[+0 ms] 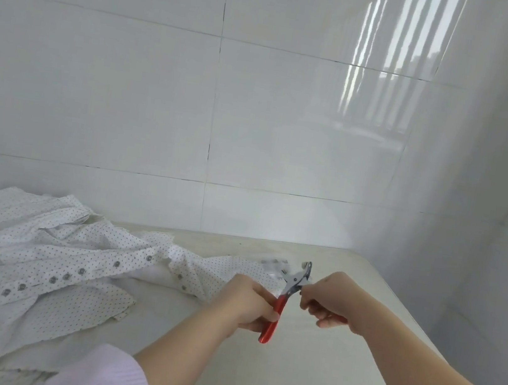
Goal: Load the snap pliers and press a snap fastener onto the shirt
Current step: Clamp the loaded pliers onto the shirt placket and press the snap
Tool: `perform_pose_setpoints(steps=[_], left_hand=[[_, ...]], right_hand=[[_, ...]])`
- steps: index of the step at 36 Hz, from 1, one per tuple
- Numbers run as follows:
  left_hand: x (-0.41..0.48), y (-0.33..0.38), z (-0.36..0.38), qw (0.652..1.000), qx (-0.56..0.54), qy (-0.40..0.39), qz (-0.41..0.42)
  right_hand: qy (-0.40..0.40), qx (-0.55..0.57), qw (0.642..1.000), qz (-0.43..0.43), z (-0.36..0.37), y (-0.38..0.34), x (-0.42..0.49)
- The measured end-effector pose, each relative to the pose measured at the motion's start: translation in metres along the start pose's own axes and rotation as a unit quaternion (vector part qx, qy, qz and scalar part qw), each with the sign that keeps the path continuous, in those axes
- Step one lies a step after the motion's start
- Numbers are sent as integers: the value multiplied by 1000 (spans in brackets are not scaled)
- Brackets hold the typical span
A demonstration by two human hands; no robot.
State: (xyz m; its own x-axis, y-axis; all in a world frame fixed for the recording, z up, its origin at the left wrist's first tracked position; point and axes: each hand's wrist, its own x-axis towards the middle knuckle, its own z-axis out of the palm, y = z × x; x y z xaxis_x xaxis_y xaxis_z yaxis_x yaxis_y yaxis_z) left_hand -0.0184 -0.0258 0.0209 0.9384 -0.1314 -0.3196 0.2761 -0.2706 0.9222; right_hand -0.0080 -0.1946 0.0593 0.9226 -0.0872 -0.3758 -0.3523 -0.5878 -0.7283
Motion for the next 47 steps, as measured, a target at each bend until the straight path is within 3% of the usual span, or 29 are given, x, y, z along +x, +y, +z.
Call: perform_pose_setpoints(steps=[5, 13, 33, 47], left_hand=[[9, -3, 30, 999, 47, -10, 16], [17, -5, 52, 986, 149, 8, 68], [31, -12, 56, 957, 260, 61, 117], [30, -10, 53, 961, 251, 41, 111]], right_hand=[[92, -45, 995, -11, -14, 36, 4], [156, -42, 986, -52, -17, 69, 14], [177, -70, 980, -62, -4, 88, 45], [183, -148, 971, -51, -4, 83, 47]])
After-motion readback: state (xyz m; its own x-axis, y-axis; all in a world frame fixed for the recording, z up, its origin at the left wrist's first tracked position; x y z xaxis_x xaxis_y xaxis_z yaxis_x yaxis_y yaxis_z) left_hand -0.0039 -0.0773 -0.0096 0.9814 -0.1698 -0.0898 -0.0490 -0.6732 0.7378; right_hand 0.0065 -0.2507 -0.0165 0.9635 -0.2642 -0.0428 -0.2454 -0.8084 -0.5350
